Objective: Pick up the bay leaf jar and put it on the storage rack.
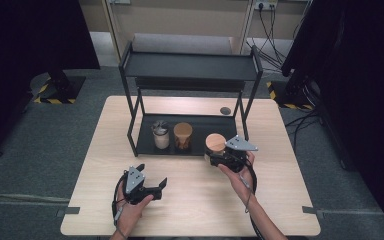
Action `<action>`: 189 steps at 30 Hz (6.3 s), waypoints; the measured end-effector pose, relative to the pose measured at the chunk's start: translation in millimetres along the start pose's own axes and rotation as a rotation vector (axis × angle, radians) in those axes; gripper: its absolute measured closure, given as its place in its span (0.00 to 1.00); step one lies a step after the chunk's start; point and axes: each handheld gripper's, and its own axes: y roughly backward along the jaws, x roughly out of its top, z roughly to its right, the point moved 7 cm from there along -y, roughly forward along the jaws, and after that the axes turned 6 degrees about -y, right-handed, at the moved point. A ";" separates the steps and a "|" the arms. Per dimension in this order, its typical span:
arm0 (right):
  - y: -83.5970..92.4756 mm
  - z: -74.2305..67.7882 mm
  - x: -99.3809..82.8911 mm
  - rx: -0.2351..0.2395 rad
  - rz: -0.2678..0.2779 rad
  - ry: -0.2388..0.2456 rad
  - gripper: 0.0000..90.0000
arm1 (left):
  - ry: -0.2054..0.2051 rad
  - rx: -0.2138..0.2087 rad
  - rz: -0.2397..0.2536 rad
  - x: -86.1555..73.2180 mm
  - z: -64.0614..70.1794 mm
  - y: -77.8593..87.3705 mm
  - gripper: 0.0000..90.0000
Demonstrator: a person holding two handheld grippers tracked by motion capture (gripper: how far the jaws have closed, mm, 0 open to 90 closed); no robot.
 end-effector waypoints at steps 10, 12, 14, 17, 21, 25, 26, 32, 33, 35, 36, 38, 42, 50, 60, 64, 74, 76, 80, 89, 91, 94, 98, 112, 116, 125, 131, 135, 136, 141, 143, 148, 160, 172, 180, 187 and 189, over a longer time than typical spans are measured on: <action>-8.7 3.2 5.0 -0.018 -0.002 -0.005 0.29 | -0.002 -0.001 0.001 -0.1 0.0 0.1 0.01; -10.5 4.4 5.4 -0.023 -0.006 -0.008 0.29 | -0.002 -0.001 0.000 0.0 0.0 0.0 0.01; -11.9 5.7 5.6 -0.026 -0.006 -0.012 0.29 | -0.002 -0.001 0.001 -0.1 0.0 0.0 0.01; -13.1 7.0 6.3 -0.028 -0.007 -0.015 0.29 | 0.000 -0.001 0.000 0.0 -0.2 0.0 0.01; -14.2 7.9 8.2 -0.033 -0.005 -0.017 0.29 | -0.003 -0.001 0.000 0.0 0.0 0.0 0.01; -16.2 8.5 10.1 -0.037 -0.004 -0.017 0.29 | 0.000 -0.001 0.001 -0.1 -0.1 0.0 0.01; -16.6 8.4 10.4 -0.038 -0.004 -0.020 0.29 | -0.001 -0.001 0.001 -0.1 -0.1 0.0 0.01; -20.8 9.8 10.8 -0.046 -0.007 -0.026 0.29 | 0.001 -0.001 0.001 -0.1 -0.2 0.1 0.01; -21.6 10.1 10.8 -0.048 -0.007 -0.027 0.29 | 0.000 -0.001 0.001 -0.1 -0.2 0.1 0.01; -23.1 10.9 10.8 -0.051 -0.006 -0.027 0.29 | -0.001 -0.001 0.001 -0.1 -0.1 0.0 0.01; -23.9 11.2 10.7 -0.053 -0.006 -0.029 0.29 | 0.000 -0.001 0.001 -0.1 -0.1 0.0 0.01; -25.6 11.8 10.7 -0.057 -0.006 -0.031 0.29 | 0.000 -0.001 0.001 -0.1 -0.1 0.1 0.01; -29.9 13.2 10.8 -0.068 -0.008 -0.036 0.29 | 0.001 -0.001 0.001 -0.2 -0.3 0.1 0.01; -37.0 13.4 10.9 -0.079 -0.011 -0.038 0.29 | 0.002 -0.001 0.001 -0.1 -0.3 0.1 0.01; -48.6 14.8 10.8 -0.098 -0.020 -0.038 0.29 | 0.003 -0.002 0.001 -0.2 -0.5 0.1 0.01; -53.4 15.6 10.8 -0.103 -0.016 -0.037 0.29 | 0.002 -0.002 0.001 -0.1 -0.4 0.1 0.01; -63.8 16.0 10.7 -0.120 -0.025 -0.036 0.29 | 0.003 -0.003 0.001 -0.1 -0.7 0.0 0.01; -65.1 16.4 10.2 -0.123 -0.027 -0.038 0.29 | 0.003 -0.003 0.000 -0.1 -0.6 0.0 0.01; -67.9 17.1 9.3 -0.128 -0.028 -0.041 0.29 | 0.002 -0.003 -0.001 0.1 -0.6 -0.1 0.01; -74.3 18.0 5.2 -0.136 -0.037 -0.048 0.29 | 0.004 -0.003 0.002 -0.2 -0.7 0.1 0.01; -75.7 18.5 4.0 -0.139 -0.037 -0.050 0.29 | 0.005 -0.004 0.000 -0.1 -1.0 0.0 0.01; -77.2 18.6 3.1 -0.140 -0.038 -0.056 0.29 | 0.004 -0.004 0.000 -0.1 -0.9 0.0 0.01; -80.2 18.2 2.7 -0.140 -0.040 -0.051 0.29 | 0.005 -0.004 0.001 -0.2 -0.9 0.1 0.01; -84.2 19.5 -0.8 -0.150 -0.041 -0.055 0.29 | 0.004 -0.004 0.001 -0.2 -0.8 0.0 0.01; -84.7 18.6 -1.8 -0.152 -0.040 -0.047 0.29 | 0.003 -0.003 0.001 -0.1 -0.7 0.0 0.01; -84.5 19.9 -1.4 -0.147 -0.043 -0.054 0.29 | 0.003 -0.004 0.002 -0.3 -0.8 0.2 0.01; -82.7 18.3 -1.4 -0.146 -0.034 -0.083 0.18 | 0.003 -0.004 0.002 -0.3 -0.8 0.2 0.01; -81.3 19.2 -0.9 -0.158 -0.033 -0.103 0.14 | 0.003 -0.004 0.001 -0.2 -0.7 0.1 0.01; -81.0 19.7 -1.1 -0.156 -0.031 -0.106 0.13 | 0.002 -0.004 0.001 -0.1 -0.7 0.0 0.01; -79.9 19.7 -2.1 -0.155 -0.031 -0.126 0.06 | 0.002 -0.004 0.000 -0.1 -0.7 0.0 0.01; -79.2 19.5 -2.6 -0.151 -0.031 -0.128 0.06 | 0.001 -0.004 0.000 -0.1 -0.6 0.0 0.01; -77.0 18.2 -3.0 -0.143 -0.029 -0.122 0.06 | 0.001 -0.004 0.001 -0.1 -0.6 0.0 0.01; -69.0 15.4 -0.8 -0.132 -0.015 -0.116 0.06 | 0.001 -0.003 0.001 -0.1 -0.5 0.0 0.01; -59.1 15.1 -1.2 -0.120 -0.005 -0.110 0.06 | 0.000 -0.002 0.000 0.0 -0.4 -0.1 0.01; -54.5 12.6 -1.0 -0.108 0.002 -0.109 0.06 | 0.001 -0.002 0.001 -0.1 -0.3 0.1 0.01; -49.1 12.0 -1.6 -0.100 0.007 -0.103 0.06 | 0.000 -0.002 0.000 -0.1 -0.3 0.0 0.01; -47.9 11.9 -1.8 -0.099 0.009 -0.101 0.06 | 0.000 -0.002 0.001 -0.1 -0.2 0.0 0.01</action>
